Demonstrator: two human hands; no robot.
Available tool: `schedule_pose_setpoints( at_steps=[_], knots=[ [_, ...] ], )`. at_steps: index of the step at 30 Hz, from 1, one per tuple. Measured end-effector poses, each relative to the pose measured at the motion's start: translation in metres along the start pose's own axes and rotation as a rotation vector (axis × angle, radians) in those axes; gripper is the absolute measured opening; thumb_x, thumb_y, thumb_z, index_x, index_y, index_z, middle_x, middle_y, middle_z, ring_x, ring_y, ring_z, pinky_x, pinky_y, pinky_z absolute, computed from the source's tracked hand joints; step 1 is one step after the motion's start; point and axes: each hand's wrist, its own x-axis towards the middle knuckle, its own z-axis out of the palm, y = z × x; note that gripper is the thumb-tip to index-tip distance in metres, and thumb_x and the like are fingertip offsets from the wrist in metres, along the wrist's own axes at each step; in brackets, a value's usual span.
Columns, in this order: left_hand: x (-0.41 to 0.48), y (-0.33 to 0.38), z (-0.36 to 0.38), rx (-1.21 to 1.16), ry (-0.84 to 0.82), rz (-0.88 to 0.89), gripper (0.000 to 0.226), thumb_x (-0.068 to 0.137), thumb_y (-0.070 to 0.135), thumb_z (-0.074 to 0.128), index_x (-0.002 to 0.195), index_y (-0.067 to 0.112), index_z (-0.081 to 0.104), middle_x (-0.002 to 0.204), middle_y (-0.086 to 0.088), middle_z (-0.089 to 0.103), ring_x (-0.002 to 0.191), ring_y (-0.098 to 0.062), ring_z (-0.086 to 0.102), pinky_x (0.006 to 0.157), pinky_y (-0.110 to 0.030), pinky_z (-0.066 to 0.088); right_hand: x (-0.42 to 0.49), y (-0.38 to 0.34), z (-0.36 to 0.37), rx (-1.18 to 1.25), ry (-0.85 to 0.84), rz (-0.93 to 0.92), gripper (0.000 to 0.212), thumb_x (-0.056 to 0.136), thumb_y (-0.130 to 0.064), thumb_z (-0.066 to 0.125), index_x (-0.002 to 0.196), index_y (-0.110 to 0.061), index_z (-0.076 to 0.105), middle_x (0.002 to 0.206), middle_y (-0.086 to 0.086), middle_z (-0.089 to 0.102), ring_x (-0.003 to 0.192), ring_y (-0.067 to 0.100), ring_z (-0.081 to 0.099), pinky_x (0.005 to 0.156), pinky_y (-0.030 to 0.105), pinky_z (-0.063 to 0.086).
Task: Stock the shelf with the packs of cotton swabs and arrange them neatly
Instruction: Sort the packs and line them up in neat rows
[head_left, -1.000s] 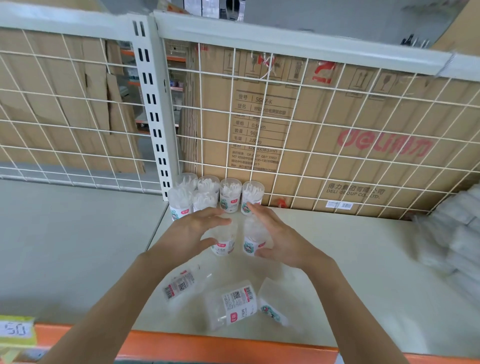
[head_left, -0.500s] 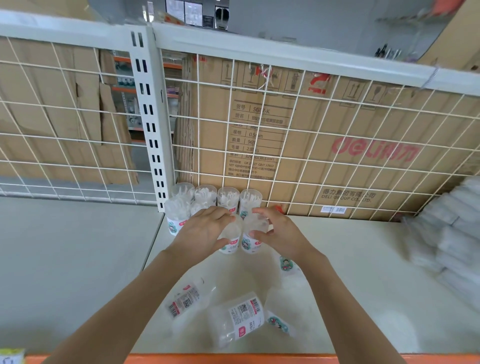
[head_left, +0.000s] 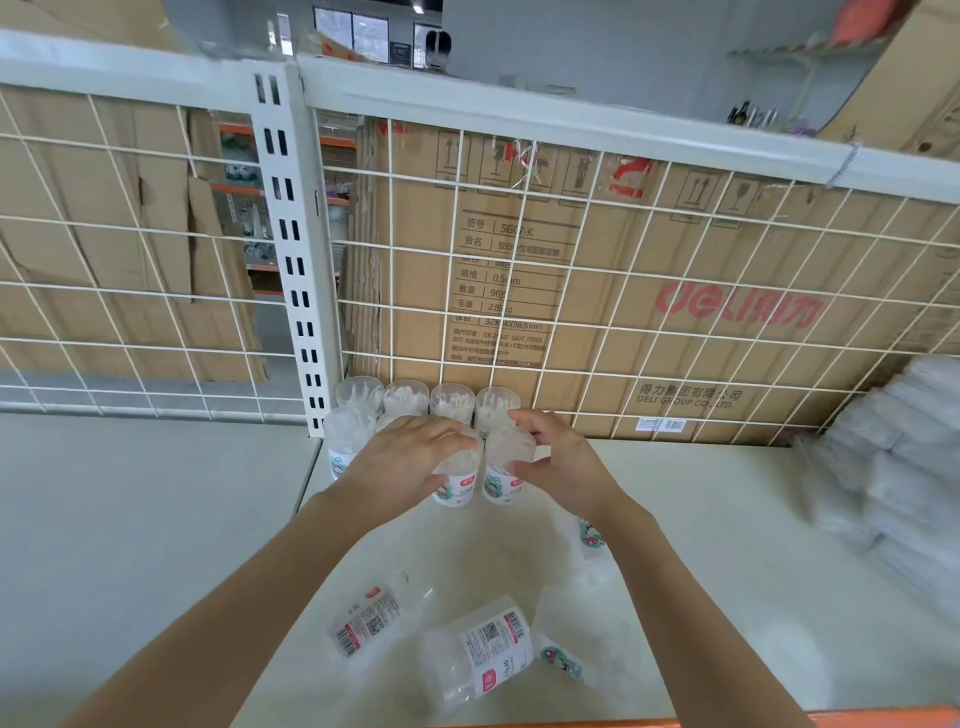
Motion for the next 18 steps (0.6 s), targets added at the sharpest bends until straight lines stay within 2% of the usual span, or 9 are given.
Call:
schedule_pose_setpoints(
  at_steps=[3, 6, 9, 11, 14, 15, 18],
  knots=[
    [0.003, -0.003, 0.003, 0.019, 0.002, -0.005, 0.074, 0.032, 0.021, 0.096, 0.101, 0.025, 0.070, 0.099, 0.007, 0.068, 0.086, -0.013, 0.067, 0.076, -0.024, 0.052, 0.006, 0.000, 0.000, -0.023, 0.016, 0.007, 0.057, 0.078, -0.008, 0.073, 0.130, -0.017, 0.051, 0.113, 0.004, 0.053, 0.110, 0.020, 0.050, 0.093, 0.036, 0.046],
    [0.004, -0.007, 0.008, 0.033, 0.003, -0.013, 0.072, 0.033, 0.024, 0.095, 0.100, 0.027, 0.070, 0.099, 0.009, 0.067, 0.086, -0.011, 0.066, 0.083, -0.020, 0.038, 0.009, -0.002, -0.001, -0.006, -0.004, 0.007, 0.055, 0.080, -0.010, 0.072, 0.131, -0.016, 0.051, 0.111, -0.002, 0.050, 0.106, 0.011, 0.047, 0.096, 0.030, 0.043],
    [0.006, -0.010, 0.010, 0.069, 0.027, -0.011, 0.071, 0.034, 0.025, 0.095, 0.101, 0.026, 0.070, 0.099, 0.007, 0.068, 0.086, -0.012, 0.066, 0.086, -0.025, 0.033, 0.010, -0.001, -0.003, 0.010, 0.000, 0.001, 0.046, 0.087, -0.015, 0.066, 0.130, -0.016, 0.051, 0.117, 0.002, 0.054, 0.105, 0.009, 0.049, 0.098, 0.025, 0.039],
    [0.006, -0.011, 0.009, 0.061, 0.041, -0.001, 0.071, 0.036, 0.025, 0.095, 0.102, 0.025, 0.070, 0.100, 0.006, 0.068, 0.087, -0.013, 0.067, 0.085, -0.022, 0.036, 0.010, 0.001, -0.007, 0.025, 0.015, 0.008, 0.039, 0.090, -0.018, 0.062, 0.128, -0.018, 0.052, 0.120, 0.004, 0.056, 0.104, 0.010, 0.052, 0.093, 0.022, 0.039],
    [0.005, -0.010, 0.007, 0.045, 0.060, 0.009, 0.071, 0.040, 0.028, 0.095, 0.106, 0.026, 0.070, 0.103, 0.007, 0.069, 0.091, -0.012, 0.066, 0.079, -0.024, 0.051, 0.010, 0.004, -0.011, 0.046, 0.014, 0.030, 0.041, 0.087, -0.020, 0.066, 0.126, -0.023, 0.053, 0.119, 0.001, 0.057, 0.102, 0.010, 0.057, 0.091, 0.023, 0.043],
    [0.004, -0.010, 0.008, 0.031, 0.068, 0.010, 0.070, 0.041, 0.026, 0.095, 0.107, 0.026, 0.069, 0.104, 0.007, 0.068, 0.094, -0.012, 0.064, 0.079, -0.027, 0.052, 0.011, 0.005, -0.011, 0.048, 0.008, 0.041, 0.044, 0.085, -0.019, 0.068, 0.126, -0.024, 0.053, 0.118, 0.000, 0.057, 0.101, 0.011, 0.057, 0.089, 0.022, 0.043],
    [0.004, -0.011, 0.012, -0.002, 0.065, -0.007, 0.066, 0.047, 0.018, 0.093, 0.108, 0.027, 0.068, 0.106, 0.007, 0.068, 0.100, -0.008, 0.051, 0.087, -0.025, 0.045, 0.012, 0.006, -0.007, 0.045, -0.001, 0.061, 0.048, 0.082, -0.015, 0.071, 0.126, -0.023, 0.054, 0.116, 0.000, 0.057, 0.099, 0.011, 0.057, 0.079, 0.008, 0.040]
  ],
)
